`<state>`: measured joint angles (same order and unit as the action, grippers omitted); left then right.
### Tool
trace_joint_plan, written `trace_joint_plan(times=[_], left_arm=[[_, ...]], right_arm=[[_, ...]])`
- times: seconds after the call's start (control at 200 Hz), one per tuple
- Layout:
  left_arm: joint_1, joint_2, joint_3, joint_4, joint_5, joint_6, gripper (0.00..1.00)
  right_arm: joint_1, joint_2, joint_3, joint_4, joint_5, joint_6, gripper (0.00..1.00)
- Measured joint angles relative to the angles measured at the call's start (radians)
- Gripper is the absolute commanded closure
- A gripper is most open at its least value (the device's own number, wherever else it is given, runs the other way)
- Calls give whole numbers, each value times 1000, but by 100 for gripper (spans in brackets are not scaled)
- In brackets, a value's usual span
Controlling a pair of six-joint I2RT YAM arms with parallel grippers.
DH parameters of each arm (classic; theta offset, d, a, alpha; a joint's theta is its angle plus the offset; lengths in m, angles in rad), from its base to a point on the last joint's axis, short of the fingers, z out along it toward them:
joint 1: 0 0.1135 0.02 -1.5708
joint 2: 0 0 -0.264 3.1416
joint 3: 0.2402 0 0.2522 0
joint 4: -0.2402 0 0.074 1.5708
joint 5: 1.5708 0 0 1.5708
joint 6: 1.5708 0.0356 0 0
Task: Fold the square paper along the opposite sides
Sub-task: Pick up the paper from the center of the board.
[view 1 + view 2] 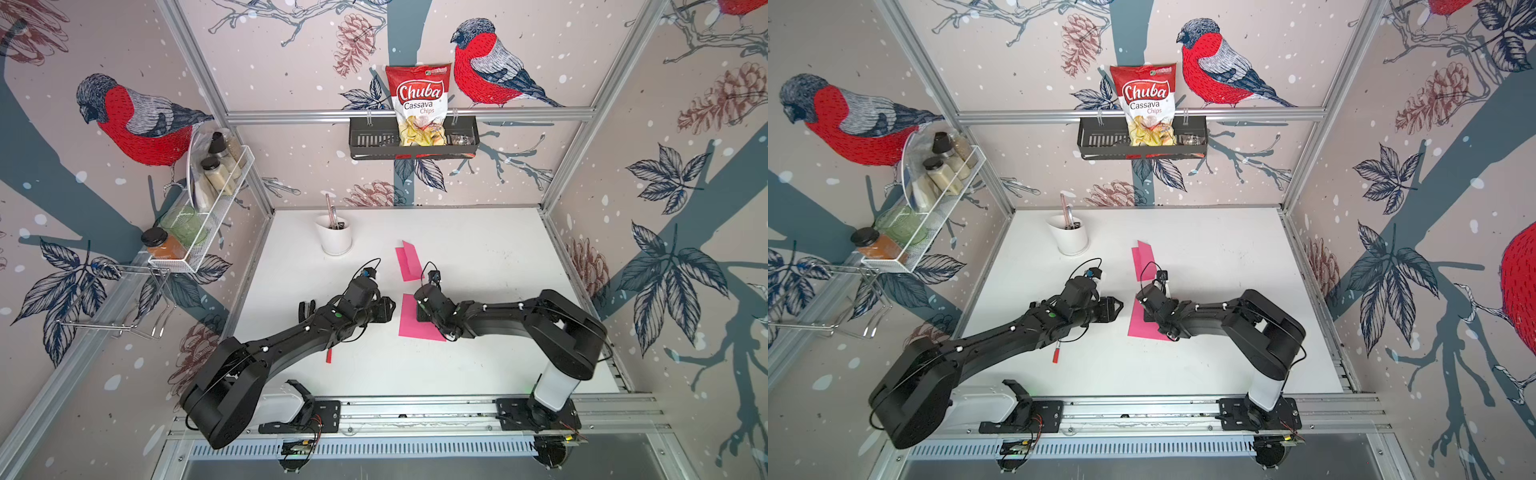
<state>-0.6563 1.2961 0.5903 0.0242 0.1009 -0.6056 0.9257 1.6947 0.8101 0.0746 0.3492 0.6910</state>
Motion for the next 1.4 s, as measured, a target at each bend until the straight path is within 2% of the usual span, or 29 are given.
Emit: trace_joint_plan(times=[0.11, 0.285, 0.45, 0.755, 0.915, 1.211, 1.401], left_arm=[[0, 19, -4, 24, 2, -23, 40], [0, 90, 29, 46, 33, -34, 31], [0, 169, 78, 60, 80, -40, 22], [6, 314, 115, 86, 115, -14, 23], [7, 329, 97, 148, 116, -14, 24], [7, 315, 23, 257, 109, -26, 25], [8, 314, -5, 298, 98, -34, 40]], right_arm=[[-56, -135, -53, -8, -51, -39, 49], [-174, -284, -260, 3, -176, -69, 35], [-181, -340, -365, 60, -301, -72, 32], [-130, -218, -380, 308, -402, -94, 33], [-114, -138, -361, 418, -458, -113, 34], [-113, -70, -323, 489, -551, -120, 34], [-117, -46, -306, 500, -596, -137, 35]])
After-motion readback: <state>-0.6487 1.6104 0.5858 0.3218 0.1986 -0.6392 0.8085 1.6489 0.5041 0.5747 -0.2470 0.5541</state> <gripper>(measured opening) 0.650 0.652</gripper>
